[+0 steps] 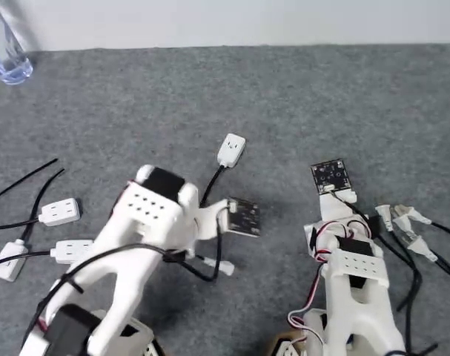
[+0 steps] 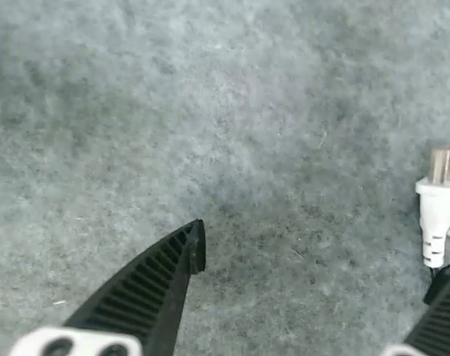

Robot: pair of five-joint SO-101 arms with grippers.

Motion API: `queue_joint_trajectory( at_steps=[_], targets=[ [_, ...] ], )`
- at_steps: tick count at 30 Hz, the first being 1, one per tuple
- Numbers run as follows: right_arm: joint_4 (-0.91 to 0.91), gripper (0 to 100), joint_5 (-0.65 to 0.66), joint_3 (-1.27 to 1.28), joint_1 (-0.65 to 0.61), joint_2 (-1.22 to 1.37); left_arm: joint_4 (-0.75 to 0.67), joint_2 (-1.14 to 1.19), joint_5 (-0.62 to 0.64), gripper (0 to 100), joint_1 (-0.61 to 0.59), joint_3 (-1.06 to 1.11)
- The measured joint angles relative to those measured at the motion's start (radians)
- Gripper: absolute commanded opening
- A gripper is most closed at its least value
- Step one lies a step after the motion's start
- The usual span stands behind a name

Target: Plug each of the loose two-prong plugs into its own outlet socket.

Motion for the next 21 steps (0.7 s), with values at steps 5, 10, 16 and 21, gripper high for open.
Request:
queue_joint_trajectory(
  at_steps=[5, 10, 16, 21],
  targets=[
    [0.0, 44.8, -0.058, 0.0, 0.054, -0.008, -0.098, -0.014, 0.132, 1, 0.153, 0.0],
    [0.0, 44.8, -0.164, 0.002, 0.187, -0.095, -0.25, -0.014, 0.265, 1, 0.316, 0.002],
    [0.0, 44.8, -0.247, 0.078, 0.275, -0.262, -0.465, -0.014, 0.483, 12, 0.373, 0.002],
    [0.0, 44.8, -0.253, 0.153, 0.281, -0.422, -0.535, -0.014, 0.575, 33, 0.374, 0.002]
  ],
)
